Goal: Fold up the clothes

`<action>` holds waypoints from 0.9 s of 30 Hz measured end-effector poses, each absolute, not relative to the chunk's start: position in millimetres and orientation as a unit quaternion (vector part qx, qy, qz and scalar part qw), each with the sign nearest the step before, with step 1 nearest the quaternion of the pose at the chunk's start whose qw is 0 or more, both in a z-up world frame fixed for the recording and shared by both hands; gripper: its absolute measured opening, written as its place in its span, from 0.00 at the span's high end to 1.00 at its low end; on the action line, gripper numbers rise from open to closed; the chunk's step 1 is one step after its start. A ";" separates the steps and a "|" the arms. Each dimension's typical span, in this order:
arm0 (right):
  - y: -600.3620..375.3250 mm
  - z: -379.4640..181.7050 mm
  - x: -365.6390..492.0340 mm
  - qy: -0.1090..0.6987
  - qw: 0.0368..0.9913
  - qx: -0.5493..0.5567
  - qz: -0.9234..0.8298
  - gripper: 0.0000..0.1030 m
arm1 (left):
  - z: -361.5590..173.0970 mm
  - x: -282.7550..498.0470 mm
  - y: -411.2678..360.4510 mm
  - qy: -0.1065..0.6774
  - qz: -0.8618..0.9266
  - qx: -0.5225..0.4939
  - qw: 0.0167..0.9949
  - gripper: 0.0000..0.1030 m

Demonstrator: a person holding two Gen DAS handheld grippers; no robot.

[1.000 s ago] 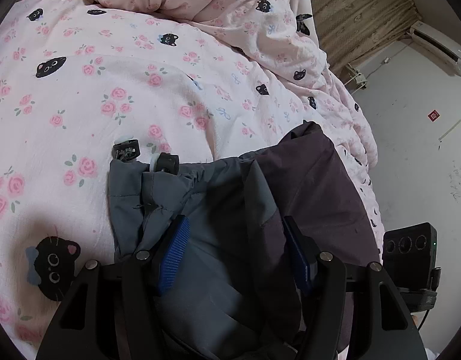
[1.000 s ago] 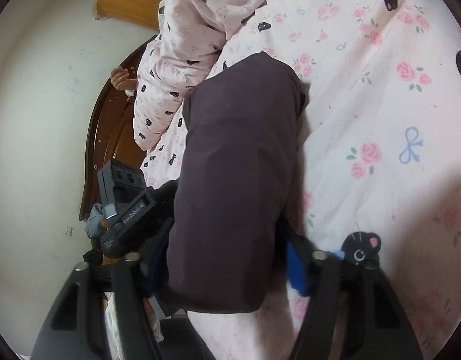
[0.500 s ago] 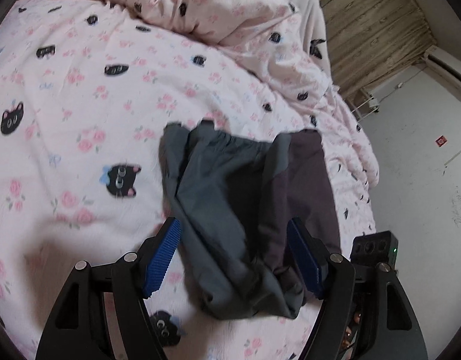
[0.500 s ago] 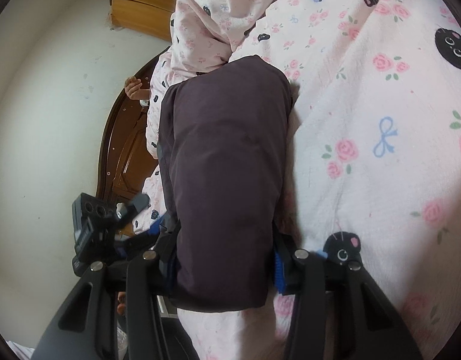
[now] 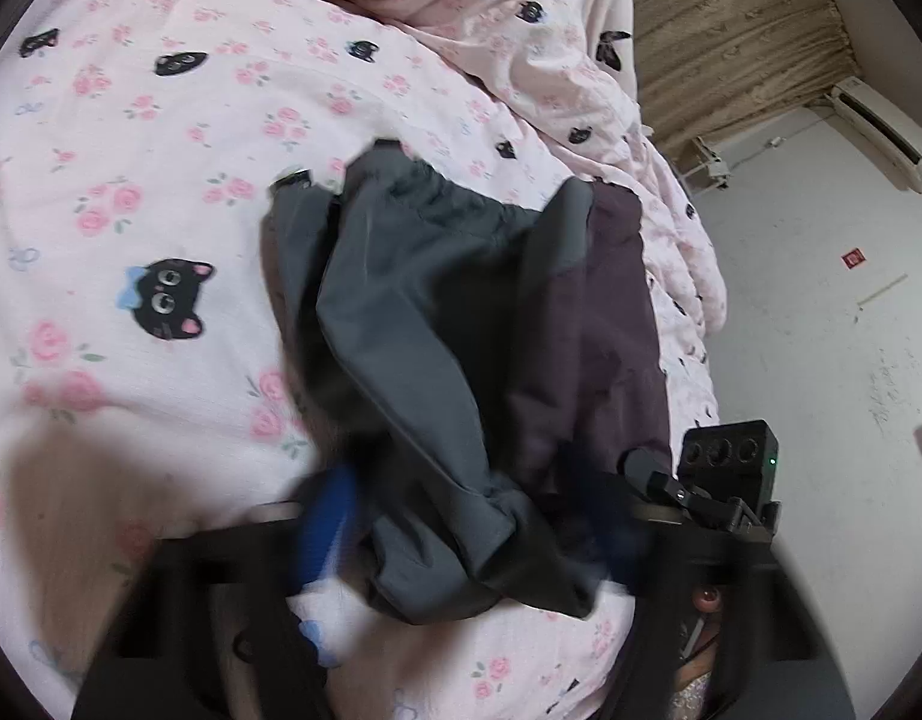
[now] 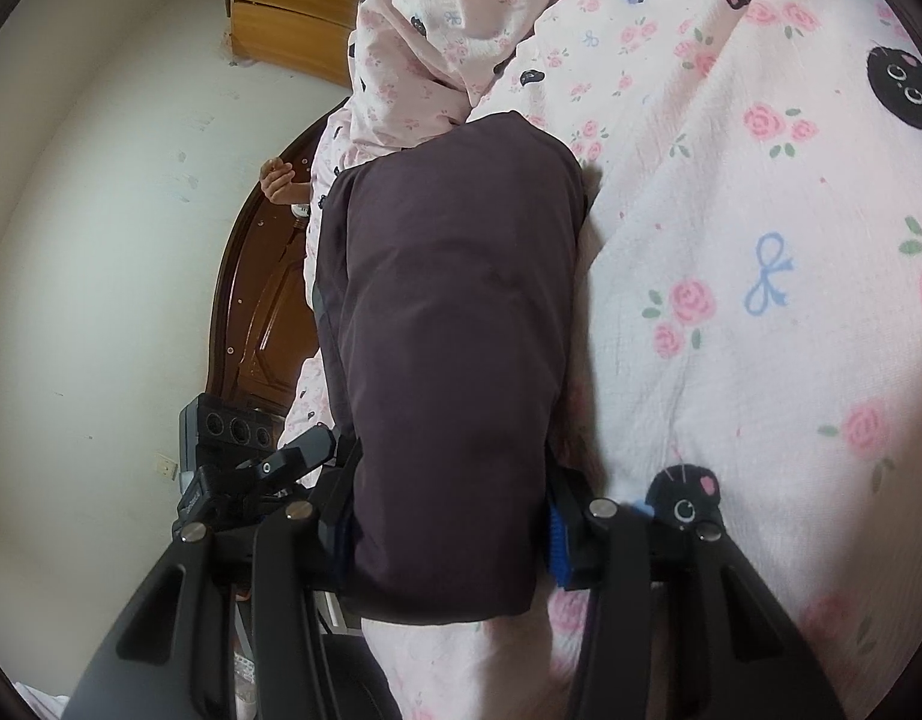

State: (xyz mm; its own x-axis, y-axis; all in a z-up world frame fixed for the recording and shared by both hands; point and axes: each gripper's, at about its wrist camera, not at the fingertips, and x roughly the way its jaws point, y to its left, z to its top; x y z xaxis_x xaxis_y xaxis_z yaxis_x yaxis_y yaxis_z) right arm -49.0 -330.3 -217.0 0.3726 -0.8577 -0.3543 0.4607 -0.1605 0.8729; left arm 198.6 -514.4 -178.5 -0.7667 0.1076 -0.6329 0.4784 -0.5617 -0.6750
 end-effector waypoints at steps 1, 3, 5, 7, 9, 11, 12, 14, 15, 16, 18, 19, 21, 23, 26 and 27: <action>-330.2 -216.6 -48.9 -0.181 0.622 0.547 -0.531 0.54 | -176.9 197.8 -514.1 0.449 -0.825 0.323 0.113 0.77; -329.8 -215.6 -48.7 -0.182 0.621 0.545 -0.533 0.55 | -171.9 196.5 -512.2 0.438 -0.832 0.320 0.113 0.83; -329.5 -212.2 -47.6 -0.180 0.618 0.544 -0.538 0.55 | -164.4 195.9 -508.6 0.421 -0.842 0.316 0.117 0.87; -328.4 -205.1 -45.3 -0.176 0.614 0.540 -0.548 0.56 | -157.0 197.0 -504.6 0.407 -0.851 0.309 0.122 0.88; -327.1 -196.6 -42.8 -0.171 0.611 0.537 -0.557 0.56 | -148.5 200.6 -500.4 0.399 -0.859 0.295 0.123 0.89; -325.8 -184.4 -40.5 -0.168 0.611 0.531 -0.563 0.56 | -140.9 205.2 -496.5 0.399 -0.866 0.277 0.121 0.89; -324.1 -177.2 -38.6 -0.162 0.613 0.525 -0.568 0.56 | -136.8 208.0 -494.0 0.398 -0.869 0.269 0.121 0.89; -322.1 -161.6 -34.1 -0.147 0.618 0.512 -0.578 0.56 | -127.9 213.4 -489.2 0.391 -0.876 0.254 0.125 0.89; -321.9 -153.1 -31.5 -0.139 0.622 0.504 -0.583 0.56 | -123.5 217.3 -487.8 0.390 -0.879 0.245 0.127 0.89; -323.8 -142.4 -28.2 -0.131 0.627 0.496 -0.586 0.56 | -119.9 222.6 -488.8 0.391 -0.879 0.237 0.133 0.89; -333.6 -126.5 -22.6 -0.115 0.638 0.486 -0.586 0.56 | -112.3 235.4 -493.2 0.395 -0.880 0.220 0.149 0.89; -342.3 -120.6 -19.5 -0.108 0.644 0.484 -0.583 0.56 | -108.6 242.2 -497.4 0.397 -0.879 0.212 0.158 0.89; -367.6 -108.7 -12.2 -0.092 0.658 0.480 -0.573 0.56 | -101.4 257.5 -509.8 0.399 -0.877 0.200 0.180 0.89; -396.2 -101.0 -4.3 -0.083 0.671 0.479 -0.560 0.56 | -92.1 276.8 -528.3 0.394 -0.876 0.192 0.204 0.89; -455.5 -91.0 13.8 -0.073 0.698 0.477 -0.529 0.56 | -79.1 305.6 -562.4 0.384 -0.872 0.181 0.243 0.89; -473.6 -89.5 19.6 -0.070 0.705 0.477 -0.520 0.56 | -76.5 312.5 -573.3 0.381 -0.871 0.179 0.255 0.89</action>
